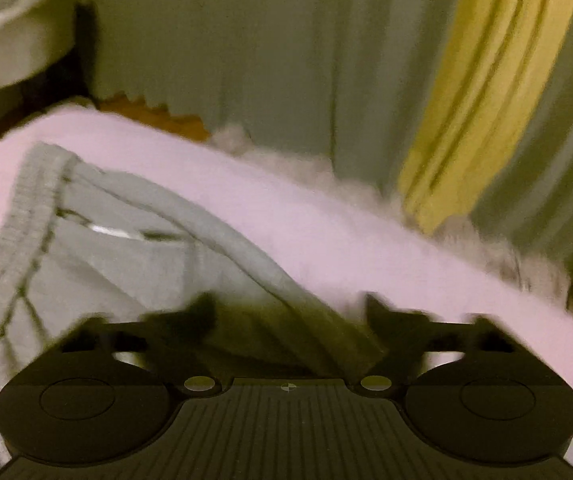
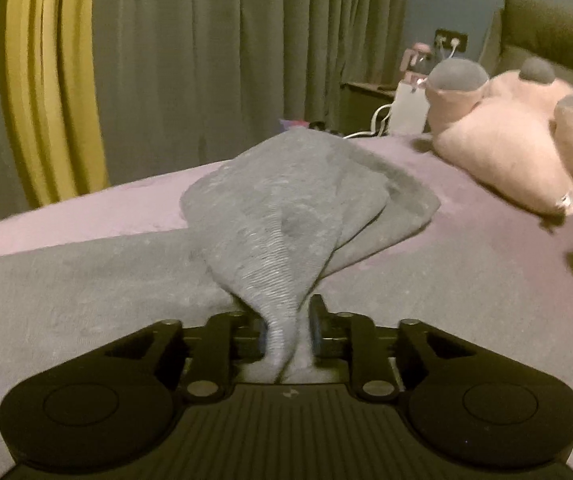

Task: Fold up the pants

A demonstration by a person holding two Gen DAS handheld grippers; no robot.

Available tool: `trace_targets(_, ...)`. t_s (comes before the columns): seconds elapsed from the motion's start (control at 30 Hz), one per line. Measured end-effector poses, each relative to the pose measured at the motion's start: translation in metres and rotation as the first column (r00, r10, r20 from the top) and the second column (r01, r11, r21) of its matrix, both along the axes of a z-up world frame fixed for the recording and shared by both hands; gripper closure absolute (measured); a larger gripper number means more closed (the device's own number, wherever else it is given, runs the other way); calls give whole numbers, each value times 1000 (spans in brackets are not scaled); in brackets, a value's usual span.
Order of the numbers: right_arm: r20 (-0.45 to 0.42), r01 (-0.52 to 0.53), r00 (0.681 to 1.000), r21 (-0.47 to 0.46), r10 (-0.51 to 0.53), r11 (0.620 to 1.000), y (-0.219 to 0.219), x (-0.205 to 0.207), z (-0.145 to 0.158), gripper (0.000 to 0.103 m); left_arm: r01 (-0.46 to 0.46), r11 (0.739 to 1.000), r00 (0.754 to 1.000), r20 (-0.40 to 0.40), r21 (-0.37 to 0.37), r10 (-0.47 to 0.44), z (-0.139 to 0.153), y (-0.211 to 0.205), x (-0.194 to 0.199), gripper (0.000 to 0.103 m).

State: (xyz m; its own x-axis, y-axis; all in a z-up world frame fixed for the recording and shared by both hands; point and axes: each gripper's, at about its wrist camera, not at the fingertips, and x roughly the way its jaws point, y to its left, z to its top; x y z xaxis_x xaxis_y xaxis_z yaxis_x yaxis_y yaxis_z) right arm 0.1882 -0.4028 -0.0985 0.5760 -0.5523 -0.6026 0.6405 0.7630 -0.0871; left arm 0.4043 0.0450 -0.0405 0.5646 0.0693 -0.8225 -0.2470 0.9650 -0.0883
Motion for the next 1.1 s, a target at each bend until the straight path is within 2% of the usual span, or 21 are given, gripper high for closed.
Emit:
trace_targets(0.07,-13,2,1000,-30,-3,1000,1,4,-4,75,7,1000,999,-35,25,-6,-6,1,6,58)
trace_targets(0.1,-3,5,1000,-18,-5,1000,0,5,-4,77,10,1000,1000,-25,28,-10,-5,2,4,75)
trace_targets(0.13,13,5,1000,12,-5,1000,-3,4,-3,85,6,1000,1000,-21,16,-6,-2,6,1,82)
trace_targets(0.17,39,-3,999,61,1,998,-9,2,-2,93,-2,1000,1000,-11,-18,2,3,11,-6,85)
trace_targets(0.27,90,-11,996,161,-4,987,-24,-6,7,94,-2,995,999,53,-103,8,31,27,-29,88)
trace_targets(0.33,164,-3,986,234,-37,972,-36,-21,23,94,29,992,994,104,-120,-17,52,32,-50,89)
trace_targets(0.43,271,4,958,322,-96,947,-54,-48,54,95,80,985,978,204,-156,-47,85,41,-99,89)
trace_targets(0.53,368,-18,921,364,-126,931,-69,-92,89,95,123,972,954,293,-203,-60,111,51,-168,89)
trace_targets(0.63,410,-36,901,398,-143,917,-79,-146,108,95,115,956,941,337,-269,-18,109,63,-248,89)
trace_targets(0.67,410,-30,898,418,-159,908,-81,-166,107,94,102,955,946,325,-277,-6,99,65,-268,89)
trace_targets(0.73,365,-3,913,458,-185,889,-85,-193,90,94,46,958,965,260,-284,31,65,67,-302,88)
trace_targets(0.83,196,87,957,515,-216,853,-93,-209,38,94,-13,968,991,122,-250,45,16,64,-314,88)
trace_targets(0.87,141,118,962,553,-232,825,-97,-210,19,94,-21,970,996,83,-241,42,5,65,-313,87)
trace_targets(0.9,115,143,951,657,-286,740,-108,-215,2,94,-51,966,997,47,-252,65,1,69,-312,85)
trace_targets(0.93,166,130,918,733,-360,668,-118,-228,-4,93,-81,950,993,54,-301,102,2,79,-311,75)
trace_targets(0.97,180,120,909,751,-376,650,-122,-232,-5,93,-94,936,987,92,-340,133,6,84,-314,71)
trace_targets(1.0,175,119,914,747,-366,654,-124,-232,-4,93,-116,927,977,129,-356,172,7,90,-316,63)
trace_targets(1.03,172,117,920,738,-353,664,-123,-231,-3,92,-157,927,966,140,-340,215,10,97,-316,51)
trace_targets(1.1,166,116,924,737,-344,666,-125,-227,-3,91,-215,926,949,157,-310,273,8,109,-314,49)
